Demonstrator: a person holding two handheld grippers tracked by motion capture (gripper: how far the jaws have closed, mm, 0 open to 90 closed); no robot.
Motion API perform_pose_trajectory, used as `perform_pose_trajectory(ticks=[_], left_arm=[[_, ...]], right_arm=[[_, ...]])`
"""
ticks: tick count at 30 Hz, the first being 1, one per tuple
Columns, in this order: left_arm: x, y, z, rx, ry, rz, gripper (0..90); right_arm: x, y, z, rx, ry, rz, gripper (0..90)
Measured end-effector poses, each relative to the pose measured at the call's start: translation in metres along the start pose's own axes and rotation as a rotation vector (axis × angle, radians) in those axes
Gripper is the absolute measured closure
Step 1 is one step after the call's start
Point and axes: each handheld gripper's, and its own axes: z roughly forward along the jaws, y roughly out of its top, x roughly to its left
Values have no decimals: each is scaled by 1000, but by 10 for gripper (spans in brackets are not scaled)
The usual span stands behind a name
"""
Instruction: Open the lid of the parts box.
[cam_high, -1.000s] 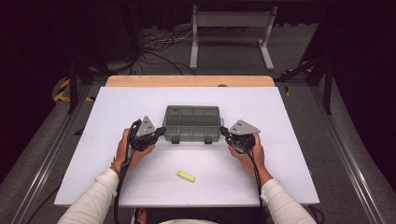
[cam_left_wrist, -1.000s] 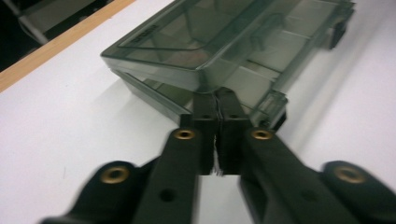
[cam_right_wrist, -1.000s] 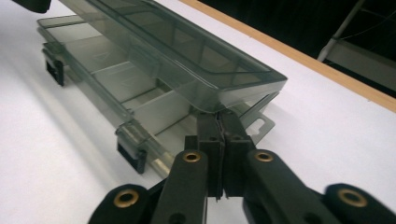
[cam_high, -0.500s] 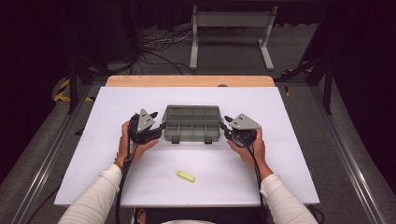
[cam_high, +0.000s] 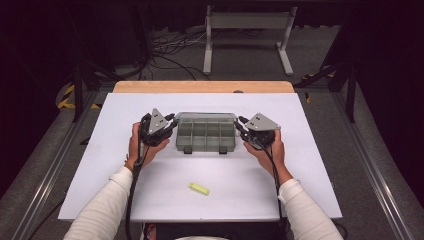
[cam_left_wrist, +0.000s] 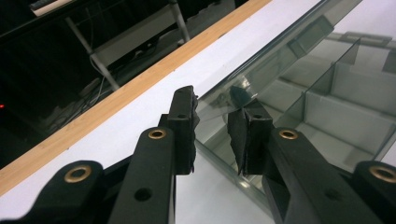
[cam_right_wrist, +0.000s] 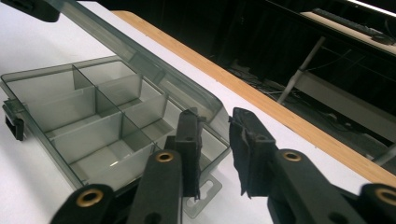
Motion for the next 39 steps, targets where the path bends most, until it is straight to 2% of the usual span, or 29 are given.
perform_pose_trajectory(ticks=[3, 5, 6, 9, 13, 16, 19, 22, 27, 34, 39], left_arm=[[3, 4, 2, 4, 0, -6, 745], [5, 6, 3, 8, 7, -1, 765], [6, 9, 4, 11, 9, 7, 768], [8, 13, 7, 29, 9, 20, 773], [13, 17, 9, 25, 4, 0, 772], [14, 19, 12, 27, 7, 0, 756], [15, 20, 15, 22, 6, -20, 755], [19, 21, 18, 18, 9, -42, 754], [21, 21, 24, 8, 18, -66, 747], [24, 12, 41, -4, 26, -173, 745], [24, 6, 52, 14, 33, -206, 741]], right_arm=[[-3, 4, 3, 5, 4, 7, 759], [-6, 7, 5, 2, 13, 26, 759], [-8, 9, 7, 7, 20, 52, 760], [-11, 12, 9, 11, 15, 72, 763], [-15, 18, 10, 6, 7, 78, 765], [-18, 22, 15, 14, 6, 93, 764], [-19, 23, 18, 14, 3, 103, 762], [-22, 24, 22, -12, -8, 140, 765], [-24, 25, 27, -38, -30, 154, 765], [-28, 20, 41, -62, -61, 197, 766], [-28, 11, 56, -48, -84, 221, 773]])
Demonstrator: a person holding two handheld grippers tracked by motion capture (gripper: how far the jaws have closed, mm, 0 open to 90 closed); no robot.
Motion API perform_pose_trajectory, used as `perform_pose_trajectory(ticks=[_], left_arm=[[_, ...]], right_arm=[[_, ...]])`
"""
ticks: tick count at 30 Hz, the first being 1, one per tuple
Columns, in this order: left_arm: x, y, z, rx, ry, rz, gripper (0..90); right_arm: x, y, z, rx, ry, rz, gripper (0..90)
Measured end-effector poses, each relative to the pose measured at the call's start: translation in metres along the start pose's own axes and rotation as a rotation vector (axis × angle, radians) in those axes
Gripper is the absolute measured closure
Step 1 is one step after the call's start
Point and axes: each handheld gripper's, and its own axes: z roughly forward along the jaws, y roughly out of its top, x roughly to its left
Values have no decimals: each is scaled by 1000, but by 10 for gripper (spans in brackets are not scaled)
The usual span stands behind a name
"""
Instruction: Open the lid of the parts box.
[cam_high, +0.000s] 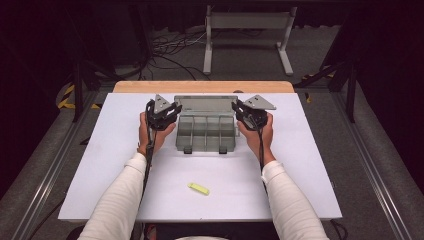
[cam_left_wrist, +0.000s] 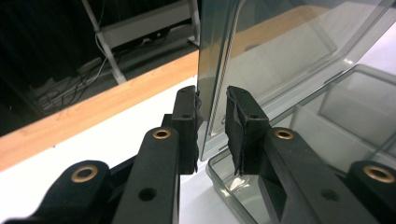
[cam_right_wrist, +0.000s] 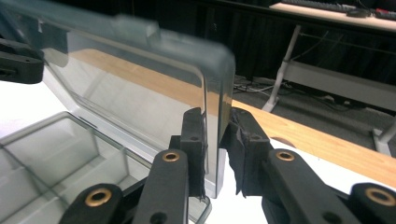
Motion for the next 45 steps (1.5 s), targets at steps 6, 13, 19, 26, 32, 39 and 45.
perform_pose_trajectory(ticks=[6, 13, 19, 26, 32, 39, 45], left_arm=[[3, -7, 10, 15, -3, -38, 732], [4, -17, 24, 71, -3, -71, 734], [6, -22, 29, 83, -2, -97, 745], [6, -21, 29, 97, -8, -114, 745], [5, -19, 32, 109, 4, -90, 744], [5, -16, 36, 124, 9, -89, 737], [5, -15, 38, 127, 21, -96, 721]], right_arm=[[-3, -13, 15, 29, -15, 36, 809], [-4, -21, 27, 67, -32, 48, 812], [-5, -28, 38, 101, -45, 63, 815], [-5, -34, 44, 137, -41, 78, 814], [-5, -37, 47, 175, -41, 80, 814], [-5, -34, 48, 204, -37, 72, 814], [-9, -28, 52, 258, -25, 78, 806]])
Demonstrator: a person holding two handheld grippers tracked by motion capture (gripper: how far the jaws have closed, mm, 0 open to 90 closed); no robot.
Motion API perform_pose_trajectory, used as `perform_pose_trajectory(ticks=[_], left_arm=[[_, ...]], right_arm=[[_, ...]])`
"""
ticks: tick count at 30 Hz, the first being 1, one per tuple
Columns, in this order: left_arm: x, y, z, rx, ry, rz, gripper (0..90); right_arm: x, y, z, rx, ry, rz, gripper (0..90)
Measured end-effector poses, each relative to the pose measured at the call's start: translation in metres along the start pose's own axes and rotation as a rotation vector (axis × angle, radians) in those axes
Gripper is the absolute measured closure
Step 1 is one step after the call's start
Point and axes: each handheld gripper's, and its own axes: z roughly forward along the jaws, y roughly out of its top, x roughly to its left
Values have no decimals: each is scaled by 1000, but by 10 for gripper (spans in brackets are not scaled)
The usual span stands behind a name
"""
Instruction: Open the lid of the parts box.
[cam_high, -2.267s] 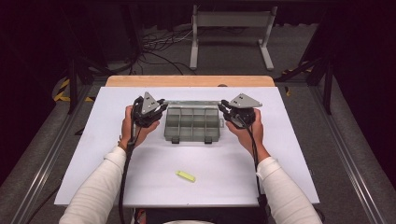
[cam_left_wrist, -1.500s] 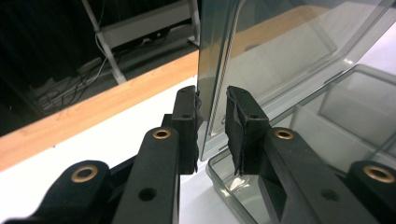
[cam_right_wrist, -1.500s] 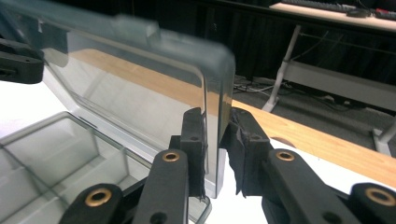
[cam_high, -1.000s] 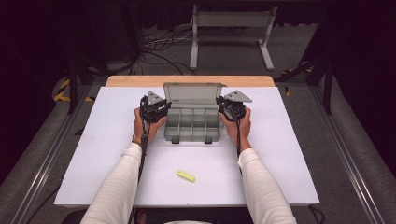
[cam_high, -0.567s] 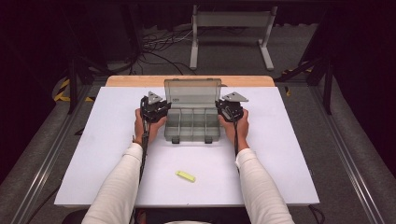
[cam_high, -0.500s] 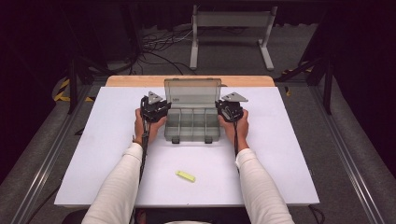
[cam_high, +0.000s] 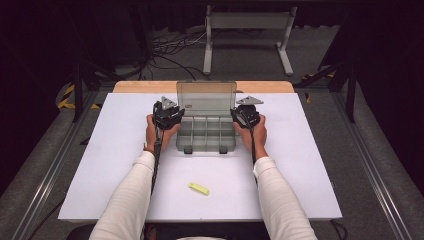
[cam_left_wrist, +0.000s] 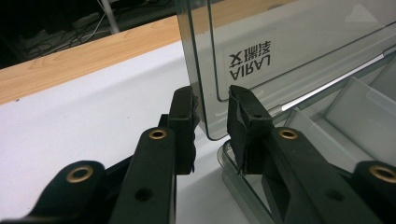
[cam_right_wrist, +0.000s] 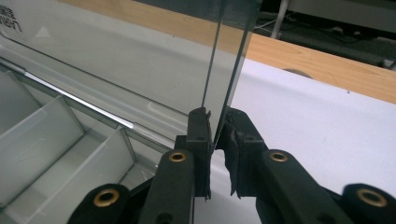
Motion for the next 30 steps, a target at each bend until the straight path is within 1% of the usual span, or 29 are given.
perform_pose_trajectory(ticks=[1, 4, 8, 11, 13, 15, 17, 18, 23, 24, 25, 27, 30], left_arm=[[0, 0, 0, 3, -4, -2, 717], [0, 1, 0, 5, 10, 11, 705], [0, 0, 1, 2, 9, -1, 681], [0, 0, 1, 0, 4, -3, 680], [1, 0, 1, -4, 6, -2, 680], [3, -1, 1, -6, -8, -12, 680], [2, -1, 1, -4, -6, -5, 679], [2, 0, 1, -3, 4, 0, 678], [2, 0, 1, -3, 3, 1, 677], [2, 0, 1, -3, -17, -1, 685], [1, 0, 1, -4, -17, 3, 699], [-1, 1, 1, -1, -16, 15, 700], [-1, 1, 0, -1, -13, 21, 699]], right_arm=[[0, 1, 0, 7, -2, 3, 805], [1, 2, 2, 20, -12, 1, 803], [2, 3, 4, 28, -24, -1, 797], [3, 3, 6, 23, -34, -1, 786], [2, 3, 6, 27, -32, 1, 784], [2, 3, 6, 30, -28, 1, 784], [2, 3, 6, 27, -27, 6, 784], [2, 3, 6, 27, -28, 6, 783], [3, 4, 6, 33, -45, -14, 767], [3, 4, 6, 34, -44, -18, 766], [3, 4, 6, 37, -46, -26, 770], [5, 5, 5, 41, -45, -37, 786], [6, 5, 5, 47, -50, -47, 786]])
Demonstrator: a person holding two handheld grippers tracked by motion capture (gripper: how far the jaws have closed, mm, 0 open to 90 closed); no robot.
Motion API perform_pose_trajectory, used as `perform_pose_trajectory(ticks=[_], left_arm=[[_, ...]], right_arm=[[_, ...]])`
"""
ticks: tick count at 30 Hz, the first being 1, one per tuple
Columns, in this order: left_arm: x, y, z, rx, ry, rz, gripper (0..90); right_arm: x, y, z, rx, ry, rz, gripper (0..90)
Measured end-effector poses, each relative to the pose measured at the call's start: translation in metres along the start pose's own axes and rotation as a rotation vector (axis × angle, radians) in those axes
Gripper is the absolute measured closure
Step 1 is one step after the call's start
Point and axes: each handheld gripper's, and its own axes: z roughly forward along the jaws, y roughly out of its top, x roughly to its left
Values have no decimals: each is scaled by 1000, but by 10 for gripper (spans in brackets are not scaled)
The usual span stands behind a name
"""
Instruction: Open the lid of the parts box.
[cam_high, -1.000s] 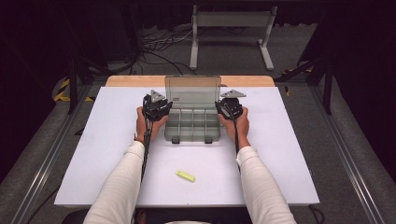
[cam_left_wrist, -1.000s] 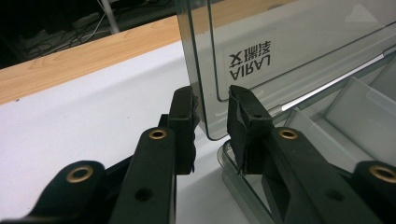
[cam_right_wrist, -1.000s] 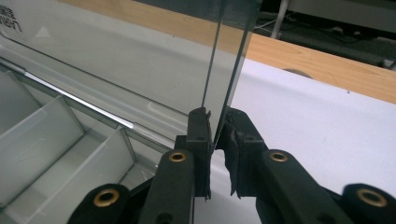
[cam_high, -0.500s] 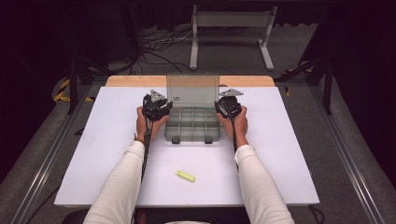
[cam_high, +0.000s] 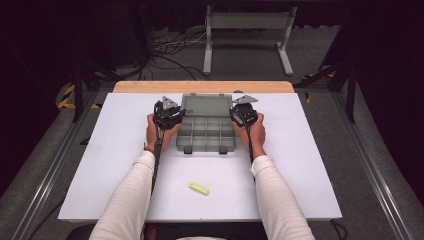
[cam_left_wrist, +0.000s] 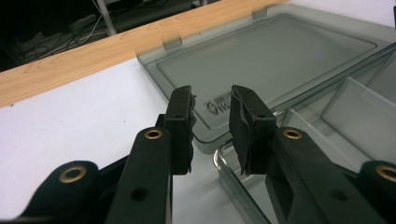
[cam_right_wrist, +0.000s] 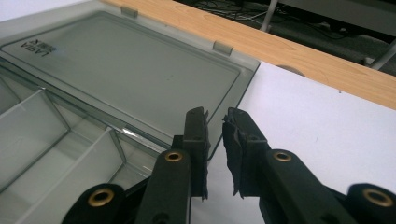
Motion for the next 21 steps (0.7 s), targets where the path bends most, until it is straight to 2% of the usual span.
perform_pose_trajectory(ticks=[6, 9, 15, 19, 21], left_arm=[[2, -1, -3, 1, -24, -13, 683], [1, 0, -4, 3, -39, -2, 678], [-3, 4, -11, 4, -61, 49, 666], [-6, 8, -19, 13, -47, 122, 648], [-5, 9, -24, 4, -54, 129, 646]], right_arm=[[1, 0, -3, 1, 9, -7, 784], [-1, 0, -5, -1, 21, -7, 780], [-2, -1, -10, -10, 41, -8, 766], [-3, -2, -16, -23, 51, -10, 756], [-5, -2, -20, -30, 54, -9, 744]])
